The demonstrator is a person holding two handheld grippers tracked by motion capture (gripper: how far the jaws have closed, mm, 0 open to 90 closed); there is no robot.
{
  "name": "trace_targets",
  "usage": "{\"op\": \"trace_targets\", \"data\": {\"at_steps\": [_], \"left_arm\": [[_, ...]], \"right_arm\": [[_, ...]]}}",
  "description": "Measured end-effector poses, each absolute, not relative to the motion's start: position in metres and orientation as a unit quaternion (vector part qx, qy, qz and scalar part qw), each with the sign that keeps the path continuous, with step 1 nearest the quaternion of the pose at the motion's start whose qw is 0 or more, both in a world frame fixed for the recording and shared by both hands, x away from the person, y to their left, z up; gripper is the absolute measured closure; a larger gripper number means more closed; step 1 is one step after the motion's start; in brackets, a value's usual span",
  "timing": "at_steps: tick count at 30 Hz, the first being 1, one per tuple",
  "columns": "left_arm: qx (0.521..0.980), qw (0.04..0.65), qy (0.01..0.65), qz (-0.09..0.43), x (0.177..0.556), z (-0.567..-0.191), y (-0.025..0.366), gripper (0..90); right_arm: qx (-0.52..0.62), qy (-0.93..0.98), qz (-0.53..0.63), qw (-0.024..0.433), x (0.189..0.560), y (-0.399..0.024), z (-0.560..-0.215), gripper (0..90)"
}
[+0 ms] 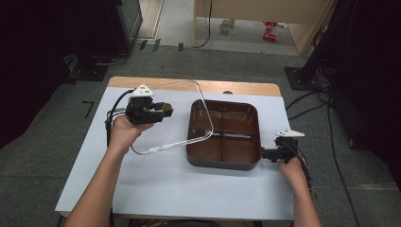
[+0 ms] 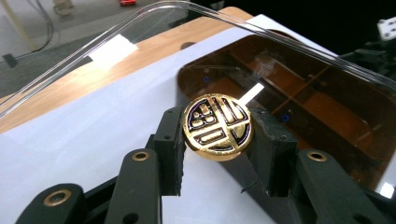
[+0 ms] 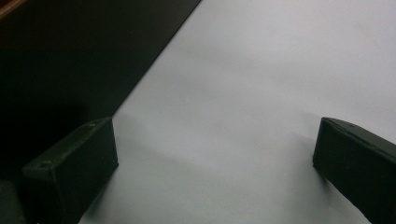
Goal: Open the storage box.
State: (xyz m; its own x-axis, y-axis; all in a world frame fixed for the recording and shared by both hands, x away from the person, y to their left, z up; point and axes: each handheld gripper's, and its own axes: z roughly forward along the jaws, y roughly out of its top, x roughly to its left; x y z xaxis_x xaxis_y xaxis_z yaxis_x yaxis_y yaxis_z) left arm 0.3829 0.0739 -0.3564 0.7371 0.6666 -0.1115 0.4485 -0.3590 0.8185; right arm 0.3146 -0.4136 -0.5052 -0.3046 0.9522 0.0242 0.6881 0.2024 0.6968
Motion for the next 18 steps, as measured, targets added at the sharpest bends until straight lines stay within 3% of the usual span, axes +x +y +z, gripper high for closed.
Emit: {"op": "trace_targets", "data": {"at_steps": [18], "left_arm": [[0.795,0.428,0.412,0.122,0.414,-0.393,0.131,58.9]], "right_arm": [[0.55,0.745,0.311,0.213,0.315,-0.414,-0.505,0.0]]}}
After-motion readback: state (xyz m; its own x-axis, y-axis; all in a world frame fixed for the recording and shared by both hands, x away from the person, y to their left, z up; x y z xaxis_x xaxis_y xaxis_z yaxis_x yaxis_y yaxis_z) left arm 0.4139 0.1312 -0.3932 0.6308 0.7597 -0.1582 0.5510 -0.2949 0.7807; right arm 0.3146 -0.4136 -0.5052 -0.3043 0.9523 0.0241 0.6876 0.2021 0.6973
